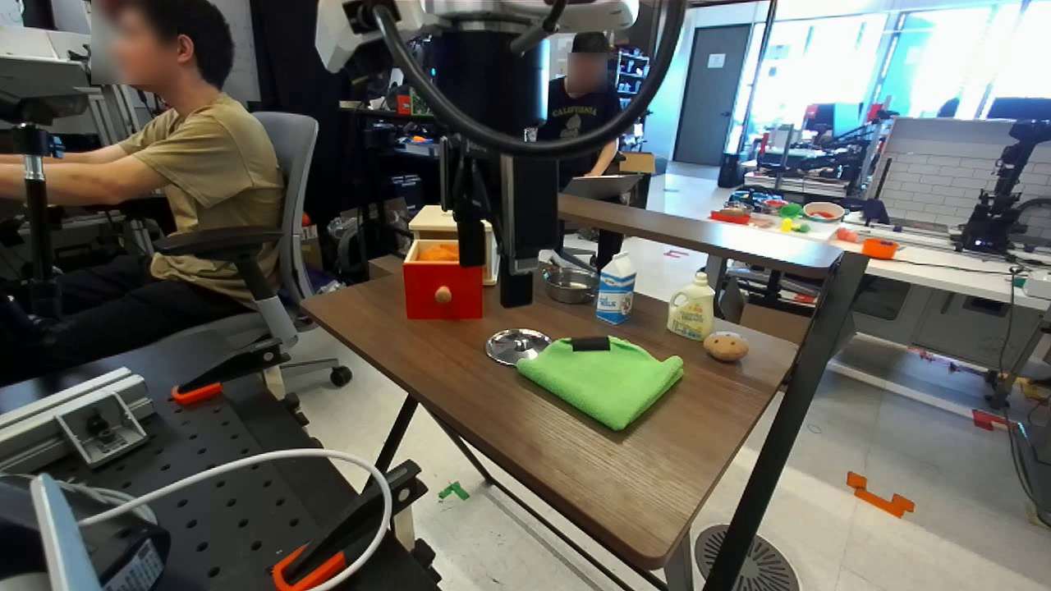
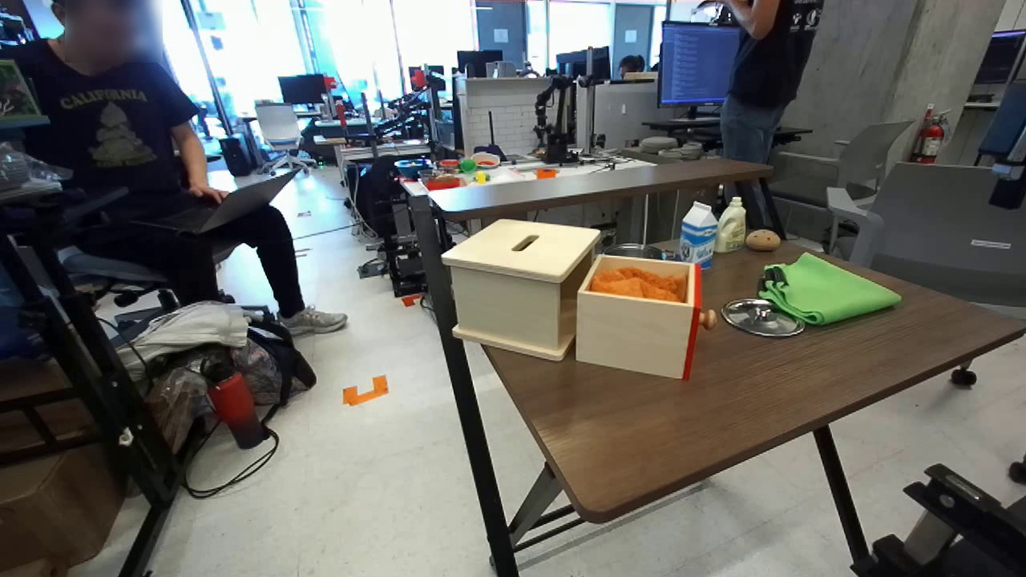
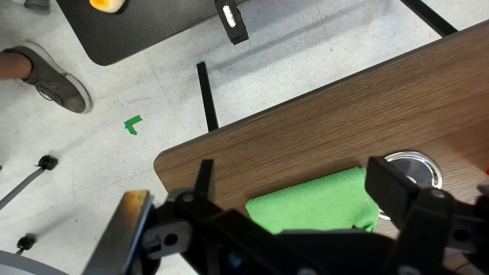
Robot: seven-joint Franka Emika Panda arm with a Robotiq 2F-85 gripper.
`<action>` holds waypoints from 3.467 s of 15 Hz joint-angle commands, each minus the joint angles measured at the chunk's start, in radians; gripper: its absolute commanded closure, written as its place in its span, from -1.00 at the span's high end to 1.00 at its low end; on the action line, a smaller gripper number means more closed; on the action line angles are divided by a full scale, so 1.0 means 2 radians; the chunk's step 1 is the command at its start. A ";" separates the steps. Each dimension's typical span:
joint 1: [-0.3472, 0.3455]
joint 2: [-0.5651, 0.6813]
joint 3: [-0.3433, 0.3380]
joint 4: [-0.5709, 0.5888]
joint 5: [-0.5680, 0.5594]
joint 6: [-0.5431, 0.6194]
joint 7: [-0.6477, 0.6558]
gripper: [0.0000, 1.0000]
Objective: Use the green towel to wipe the right side of the table
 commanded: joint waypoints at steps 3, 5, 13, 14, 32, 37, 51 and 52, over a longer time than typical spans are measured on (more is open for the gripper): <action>0.005 0.060 -0.010 0.027 -0.004 0.043 0.073 1.00; 0.006 0.093 -0.015 0.050 -0.004 0.066 0.075 1.00; 0.023 0.264 -0.021 0.196 0.013 0.102 0.058 1.00; 0.024 0.281 -0.018 0.214 0.021 0.099 0.057 1.00; 0.055 0.427 -0.034 0.375 0.073 0.093 0.083 1.00; 0.047 0.426 -0.051 0.363 0.071 0.099 0.080 1.00; 0.060 0.444 -0.059 0.373 0.080 0.088 0.114 1.00; 0.064 0.445 -0.058 0.376 0.082 0.087 0.120 1.00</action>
